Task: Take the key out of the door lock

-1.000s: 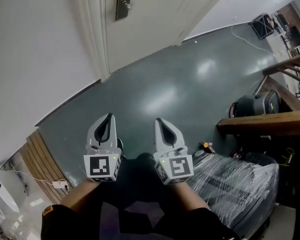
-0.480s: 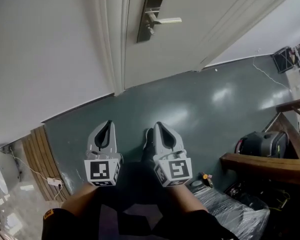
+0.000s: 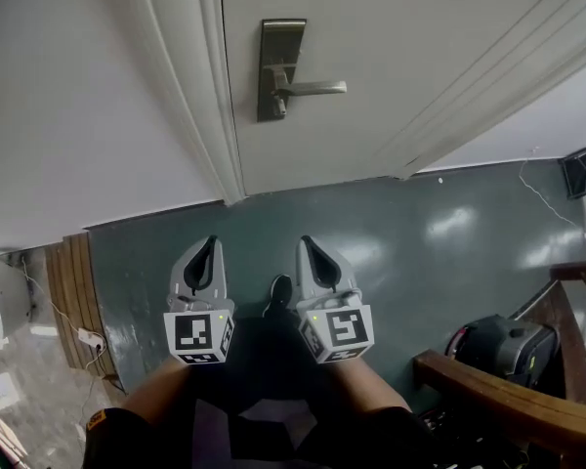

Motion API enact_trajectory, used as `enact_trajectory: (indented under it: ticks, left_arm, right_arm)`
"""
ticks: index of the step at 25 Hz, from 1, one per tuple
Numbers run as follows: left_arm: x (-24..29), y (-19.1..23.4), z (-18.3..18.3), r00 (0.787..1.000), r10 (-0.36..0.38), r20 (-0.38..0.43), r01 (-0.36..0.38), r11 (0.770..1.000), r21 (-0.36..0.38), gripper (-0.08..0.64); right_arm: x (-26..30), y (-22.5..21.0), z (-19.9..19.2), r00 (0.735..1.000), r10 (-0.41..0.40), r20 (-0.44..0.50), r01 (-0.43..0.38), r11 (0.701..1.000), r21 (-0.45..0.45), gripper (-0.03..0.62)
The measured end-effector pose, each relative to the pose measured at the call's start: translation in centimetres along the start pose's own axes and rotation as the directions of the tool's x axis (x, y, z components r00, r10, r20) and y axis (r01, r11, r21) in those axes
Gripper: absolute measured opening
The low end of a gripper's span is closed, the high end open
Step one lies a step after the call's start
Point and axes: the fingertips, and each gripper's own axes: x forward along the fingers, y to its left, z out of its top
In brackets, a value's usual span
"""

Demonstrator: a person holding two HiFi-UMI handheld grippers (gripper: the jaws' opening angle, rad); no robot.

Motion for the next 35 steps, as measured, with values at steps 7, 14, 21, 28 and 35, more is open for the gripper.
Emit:
enact_trajectory:
  ticks: [7,14,21,28,35]
  left_arm:
    - [3.3,-2.2,1.4,0.996,0.084,0.018,-0.084,0.996,-0.002,0.017]
    - [3.8,-1.9,1.6,0.991,0.135,0.009,-0.135,0.991,0.008,0.017]
    - [6.5,-0.4,1.1,0.992,0.124,-0.01,-0.125,0.992,-0.01,0.018]
    - [12.7,1.2,2.8,0.998,0.058,0.002,-0.058,0.998,-0.003,0.017]
    - [18.1,3.9,2.7,0.999,0.027,-0.018,-0.027,1.0,-0.015,0.017]
  right_arm:
    - [2.8,-3.9,1.6,0.991,0.13,-0.032,-0.129,0.991,0.041,-0.008]
    - [6.7,-4.5,2.1,0.952,0.291,-0.091,-0.273,0.947,0.171,-0.008]
    - [11.4,-4.4,4.0,0.918,0.389,-0.076,-0.342,0.875,0.344,0.023]
    - [17.7,-6.2,3.7,0.891,0.445,-0.085,-0.326,0.76,0.562,0.052]
    - [23.3,-6.9,2.2,0.858,0.511,-0.046,-0.296,0.567,0.769,0.06]
